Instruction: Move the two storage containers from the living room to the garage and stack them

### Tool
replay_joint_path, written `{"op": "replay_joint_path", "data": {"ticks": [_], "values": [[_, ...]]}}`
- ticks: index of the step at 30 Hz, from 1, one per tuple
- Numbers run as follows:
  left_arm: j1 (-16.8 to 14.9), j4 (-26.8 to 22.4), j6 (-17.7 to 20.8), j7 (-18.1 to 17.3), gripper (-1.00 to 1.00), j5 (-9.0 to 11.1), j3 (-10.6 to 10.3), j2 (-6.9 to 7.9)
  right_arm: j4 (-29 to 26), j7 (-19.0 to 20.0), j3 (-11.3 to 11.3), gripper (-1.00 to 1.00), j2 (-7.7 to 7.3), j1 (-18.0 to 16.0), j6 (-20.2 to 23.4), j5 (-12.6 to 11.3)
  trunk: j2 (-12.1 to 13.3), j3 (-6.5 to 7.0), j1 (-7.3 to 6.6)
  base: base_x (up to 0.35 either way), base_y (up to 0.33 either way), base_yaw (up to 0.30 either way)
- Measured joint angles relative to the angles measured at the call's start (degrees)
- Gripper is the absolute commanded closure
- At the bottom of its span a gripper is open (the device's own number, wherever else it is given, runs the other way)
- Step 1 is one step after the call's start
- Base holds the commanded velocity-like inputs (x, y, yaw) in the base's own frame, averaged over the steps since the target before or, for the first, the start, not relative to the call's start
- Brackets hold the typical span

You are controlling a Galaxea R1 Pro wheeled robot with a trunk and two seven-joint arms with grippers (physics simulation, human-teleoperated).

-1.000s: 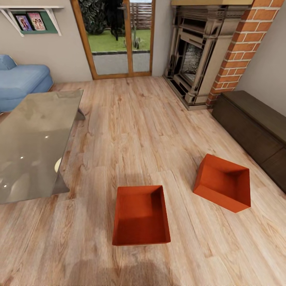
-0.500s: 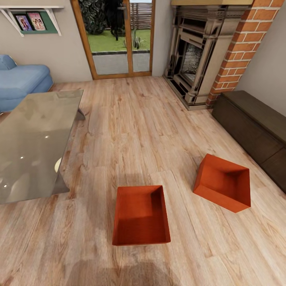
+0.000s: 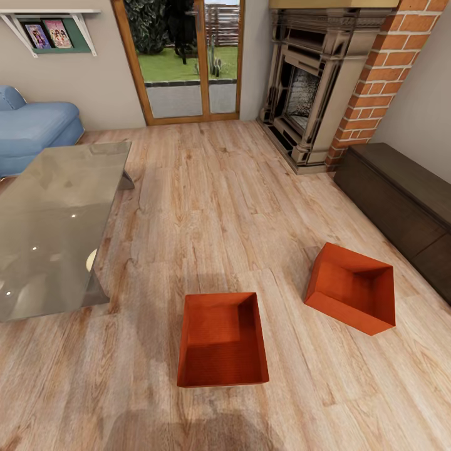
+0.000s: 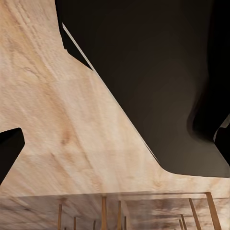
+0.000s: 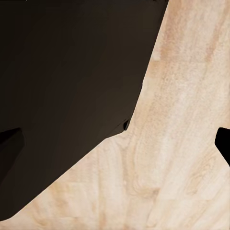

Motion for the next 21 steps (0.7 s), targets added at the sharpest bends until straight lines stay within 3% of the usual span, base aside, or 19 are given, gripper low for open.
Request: {"op": "replay_joint_path", "data": {"ticks": [19, 21], "values": [[0.0, 0.0, 0.0, 0.0, -1.0, 0.0, -0.05, -0.06, -0.01, -0.08, 0.0, -1.0, 0.12, 0.0, -0.16, 0.07, 0.0, 0.0, 0.0, 0.0, 0.0, 0.0], [-0.01, -2.0, 0.42, 0.28, -1.0, -0.11, -0.18, -0.29, -0.06, -0.71, 0.02, -1.0, -0.08, -0.13, -0.18, 0.06, 0.0, 0.0, 0.0, 0.0, 0.0, 0.0]]}}
